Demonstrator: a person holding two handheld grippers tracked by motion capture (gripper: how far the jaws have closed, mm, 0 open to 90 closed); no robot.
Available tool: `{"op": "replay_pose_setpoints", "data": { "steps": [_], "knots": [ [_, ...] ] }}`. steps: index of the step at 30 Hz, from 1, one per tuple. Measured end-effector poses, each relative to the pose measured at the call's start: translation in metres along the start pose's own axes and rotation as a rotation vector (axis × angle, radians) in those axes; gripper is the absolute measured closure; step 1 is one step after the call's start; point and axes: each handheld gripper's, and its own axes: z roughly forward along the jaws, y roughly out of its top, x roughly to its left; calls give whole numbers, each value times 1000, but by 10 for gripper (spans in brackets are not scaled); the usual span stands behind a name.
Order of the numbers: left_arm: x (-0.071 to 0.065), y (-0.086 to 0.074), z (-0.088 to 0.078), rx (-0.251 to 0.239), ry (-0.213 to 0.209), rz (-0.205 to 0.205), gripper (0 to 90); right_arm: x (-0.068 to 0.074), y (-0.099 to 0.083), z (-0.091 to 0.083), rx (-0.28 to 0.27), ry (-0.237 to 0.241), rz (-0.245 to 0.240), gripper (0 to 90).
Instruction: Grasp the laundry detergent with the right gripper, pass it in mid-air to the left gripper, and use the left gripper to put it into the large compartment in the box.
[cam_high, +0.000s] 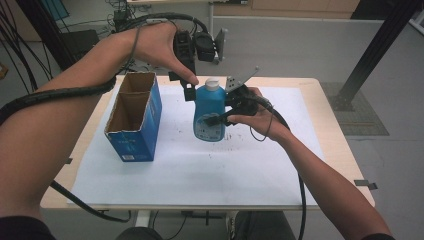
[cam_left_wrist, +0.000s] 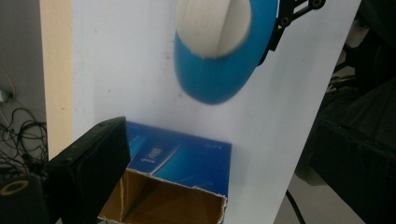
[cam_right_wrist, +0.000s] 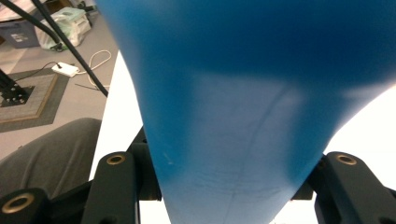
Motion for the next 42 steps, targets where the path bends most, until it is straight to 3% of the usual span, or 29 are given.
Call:
{"op": "replay_pose_setpoints", "data": {
  "steps": [9, 17, 26, 42],
  "knots": [
    [-2, 6, 0, 8, -17, 32, 55, 9, 11, 4, 3, 23, -54, 446],
    [-4, 12, 11, 11, -50, 53, 55, 18, 21, 7, 0, 35, -95, 446],
    [-8, 13, 23, 10, -86, 79, 55, 23, 25, 12, 4, 52, -119, 447],
    [-8, 10, 35, -10, -108, 88, 57, 24, 29, 17, -7, 63, -135, 446]
  ]
}}
